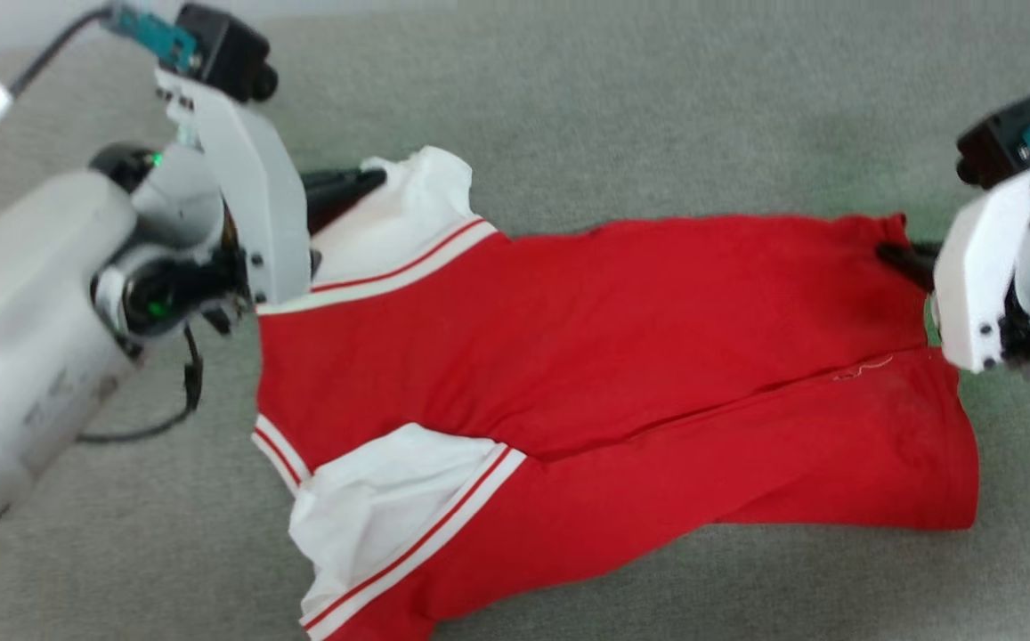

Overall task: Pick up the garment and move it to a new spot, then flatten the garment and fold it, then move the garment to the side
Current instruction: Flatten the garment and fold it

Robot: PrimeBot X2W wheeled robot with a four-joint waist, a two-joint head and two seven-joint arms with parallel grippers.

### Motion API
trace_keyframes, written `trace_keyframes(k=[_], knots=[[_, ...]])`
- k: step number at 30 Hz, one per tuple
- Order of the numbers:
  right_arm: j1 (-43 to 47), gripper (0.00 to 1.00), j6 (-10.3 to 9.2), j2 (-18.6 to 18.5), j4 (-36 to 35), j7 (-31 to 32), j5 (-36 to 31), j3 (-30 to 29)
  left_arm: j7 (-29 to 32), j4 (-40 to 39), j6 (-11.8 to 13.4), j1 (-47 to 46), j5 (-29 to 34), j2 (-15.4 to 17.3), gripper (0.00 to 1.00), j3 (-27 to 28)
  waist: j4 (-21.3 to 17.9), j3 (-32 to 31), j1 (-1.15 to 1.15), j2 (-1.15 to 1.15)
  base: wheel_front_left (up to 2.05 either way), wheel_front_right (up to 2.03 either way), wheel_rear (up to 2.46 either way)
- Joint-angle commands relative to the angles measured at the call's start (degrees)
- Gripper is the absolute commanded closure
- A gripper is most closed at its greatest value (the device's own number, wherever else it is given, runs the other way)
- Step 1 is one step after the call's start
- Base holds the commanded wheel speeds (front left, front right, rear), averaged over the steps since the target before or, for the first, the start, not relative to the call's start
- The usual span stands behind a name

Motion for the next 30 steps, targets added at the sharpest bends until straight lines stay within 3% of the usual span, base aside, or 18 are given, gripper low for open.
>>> trace_keyframes(k=[1, 11, 18, 23, 30], knots=[[1.7, 1.0, -0.05, -1.5, -1.4, -0.4, 0.8, 0.8, -1.4, -2.5, 0.0, 2.1, -0.5, 1.2, 1.0, -0.3, 2.7, -4.2, 0.0, 0.0, 0.0, 0.0, 0.0], [10.9, 1.0, -0.06, -10.9, -9.9, -1.6, 3.7, 2.1, -10.6, -24.1, 0.0, 14.1, -0.8, 14.4, 1.0, -2.2, 5.3, -8.8, 0.0, 0.0, 0.0, 0.0, 0.0], [17.9, 1.0, -0.06, -14.4, -10.8, -4.5, 5.7, -1.5, -17.6, -33.8, 0.0, 23.6, -1.7, 21.5, 1.0, -3.0, 6.5, -9.5, 0.0, 0.0, 0.0, 0.0, 0.0], [21.4, 1.0, -0.06, -14.2, -9.8, -5.9, 4.6, -3.4, -19.4, -35.0, 0.0, 29.4, -1.1, 20.5, 1.0, -3.7, 6.9, -9.3, 0.0, 0.0, 0.0, 0.0, 0.0], [22.7, 1.0, -0.06, -10.5, -6.5, -8.4, 2.7, -5.3, -20.6, -28.3, 0.0, 32.4, -1.1, 14.9, 1.0, -3.9, 6.8, -9.6, 0.0, 0.0, 0.0, 0.0, 0.0]])
